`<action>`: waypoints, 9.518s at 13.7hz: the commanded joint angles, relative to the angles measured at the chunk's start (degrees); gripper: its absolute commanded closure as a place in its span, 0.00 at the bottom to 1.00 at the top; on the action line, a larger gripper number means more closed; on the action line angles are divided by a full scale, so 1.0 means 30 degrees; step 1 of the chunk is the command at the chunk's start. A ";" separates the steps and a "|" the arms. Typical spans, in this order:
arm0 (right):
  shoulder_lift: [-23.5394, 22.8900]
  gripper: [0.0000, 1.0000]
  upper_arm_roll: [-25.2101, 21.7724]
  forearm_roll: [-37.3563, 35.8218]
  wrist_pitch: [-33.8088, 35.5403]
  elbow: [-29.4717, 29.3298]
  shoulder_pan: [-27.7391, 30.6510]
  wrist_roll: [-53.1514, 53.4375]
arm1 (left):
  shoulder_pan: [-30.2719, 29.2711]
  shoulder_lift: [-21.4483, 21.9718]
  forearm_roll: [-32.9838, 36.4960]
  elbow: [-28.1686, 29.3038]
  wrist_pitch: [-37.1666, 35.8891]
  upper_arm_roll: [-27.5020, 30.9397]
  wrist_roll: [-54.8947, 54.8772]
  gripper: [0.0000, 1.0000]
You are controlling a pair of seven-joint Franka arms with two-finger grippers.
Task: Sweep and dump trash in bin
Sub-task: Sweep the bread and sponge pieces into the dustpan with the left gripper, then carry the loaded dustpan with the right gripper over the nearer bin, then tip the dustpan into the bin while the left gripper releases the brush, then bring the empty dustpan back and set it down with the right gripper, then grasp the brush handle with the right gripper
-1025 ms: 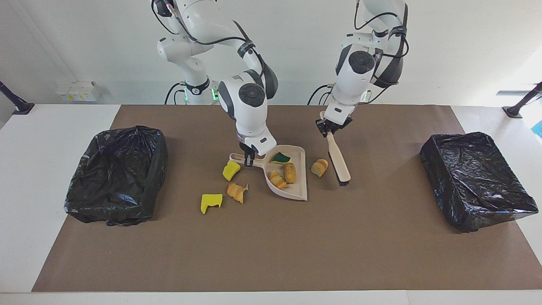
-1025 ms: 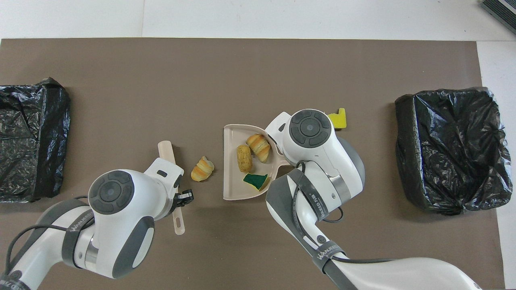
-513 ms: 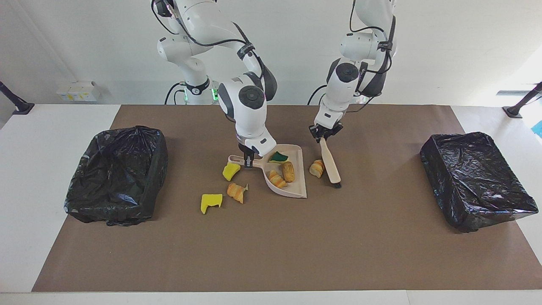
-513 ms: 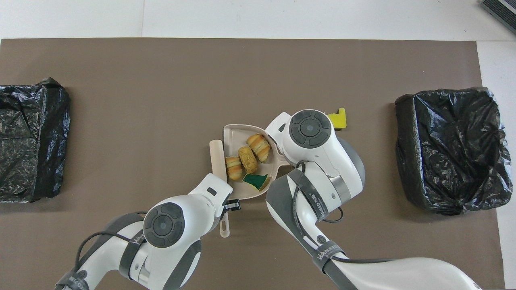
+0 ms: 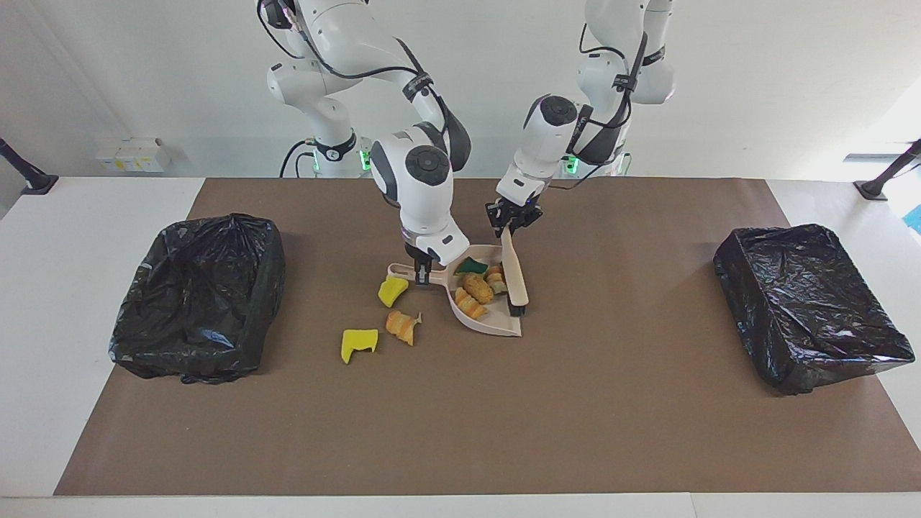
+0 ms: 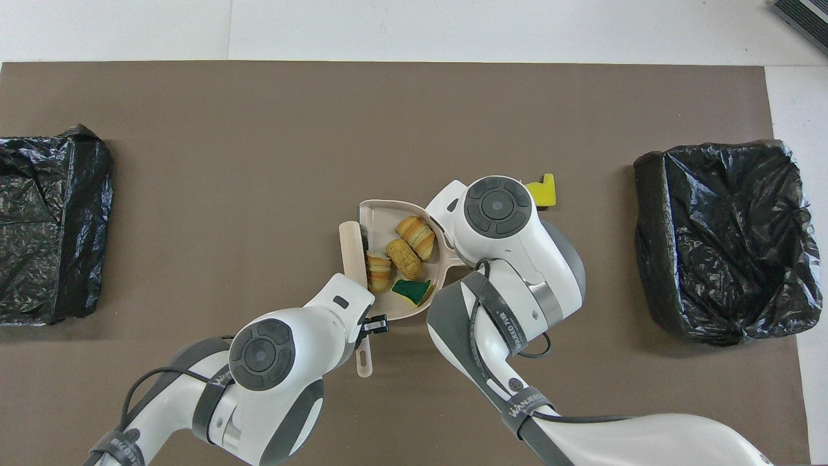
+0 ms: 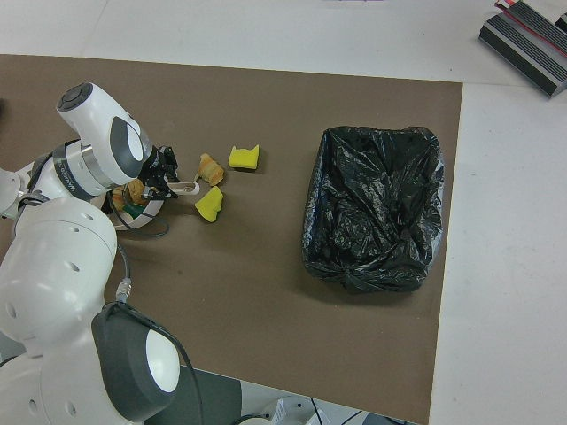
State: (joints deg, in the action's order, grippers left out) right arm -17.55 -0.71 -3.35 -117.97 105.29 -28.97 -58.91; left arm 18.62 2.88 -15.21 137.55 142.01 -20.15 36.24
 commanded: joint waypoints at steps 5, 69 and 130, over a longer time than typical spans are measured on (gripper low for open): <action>0.0371 1.00 0.0090 0.0207 -0.0142 0.0293 0.0251 -0.0021 | -0.2744 0.0006 0.0499 -0.0295 -0.1513 0.0096 -0.0156 1.00; 0.5206 1.00 0.1408 -0.5983 1.0582 -0.4366 0.9107 0.6430 | -1.1829 -0.2307 0.4777 -1.3361 -1.4026 0.0155 -1.1523 0.00; 0.3099 1.00 0.2229 0.5803 -0.2400 0.5425 -0.5230 3.2030 | -0.6148 0.0007 0.4425 -1.5061 -1.7571 0.5751 -1.2022 0.00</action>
State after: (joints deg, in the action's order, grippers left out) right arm -7.04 5.80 12.92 -125.02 123.74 -46.43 37.11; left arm 0.95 2.30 -1.67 91.88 90.06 -2.31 0.66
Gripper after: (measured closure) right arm 0.736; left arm 0.000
